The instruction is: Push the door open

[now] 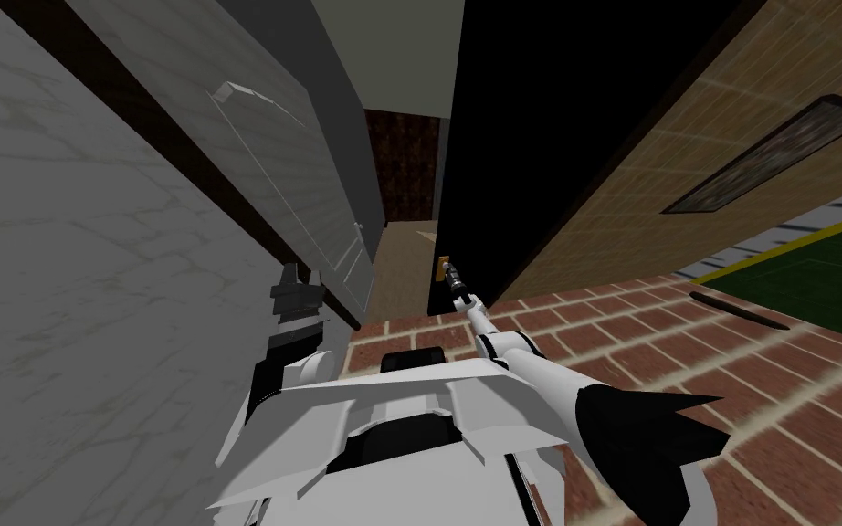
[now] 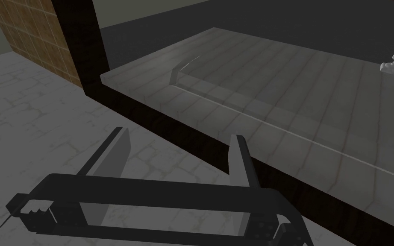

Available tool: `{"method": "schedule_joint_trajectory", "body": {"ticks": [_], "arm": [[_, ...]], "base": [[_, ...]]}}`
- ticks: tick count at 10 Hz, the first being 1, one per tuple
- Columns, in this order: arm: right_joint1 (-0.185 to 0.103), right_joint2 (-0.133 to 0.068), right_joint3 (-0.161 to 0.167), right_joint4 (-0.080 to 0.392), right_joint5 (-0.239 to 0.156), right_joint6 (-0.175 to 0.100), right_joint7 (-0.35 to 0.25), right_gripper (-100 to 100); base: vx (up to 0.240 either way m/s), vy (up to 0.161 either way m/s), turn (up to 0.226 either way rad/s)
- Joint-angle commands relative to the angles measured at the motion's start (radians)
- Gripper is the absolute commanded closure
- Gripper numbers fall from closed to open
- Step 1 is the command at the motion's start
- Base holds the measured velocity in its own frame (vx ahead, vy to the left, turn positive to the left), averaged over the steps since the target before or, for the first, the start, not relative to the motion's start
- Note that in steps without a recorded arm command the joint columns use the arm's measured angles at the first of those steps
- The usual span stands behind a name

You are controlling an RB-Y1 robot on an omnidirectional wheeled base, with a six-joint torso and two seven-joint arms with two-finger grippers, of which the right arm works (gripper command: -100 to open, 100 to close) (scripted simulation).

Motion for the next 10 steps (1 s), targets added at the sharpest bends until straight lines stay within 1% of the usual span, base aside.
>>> {"method": "schedule_joint_trajectory", "body": {"ticks": [1, 3, 4, 5, 10], "arm": [[-0.001, 0.001, -0.004, 0.003, -0.002, 0.000, 0.005, -100], [-0.002, 0.001, -0.007, 0.005, -0.004, 0.000, 0.009, -100], [-0.001, 0.001, -0.006, 0.005, -0.004, -0.001, 0.008, -100], [-0.001, 0.001, -0.006, 0.005, -0.004, -0.001, 0.008, 100], [-0.001, 0.001, -0.006, 0.005, -0.004, -0.001, 0.008, 100]], "base": [[0.192, 0.021, 0.021], [0.203, 0.003, 0.025], [0.085, 0.013, 0.005], [-0.009, -0.004, -0.006], [-0.012, -0.002, 0.004]]}}
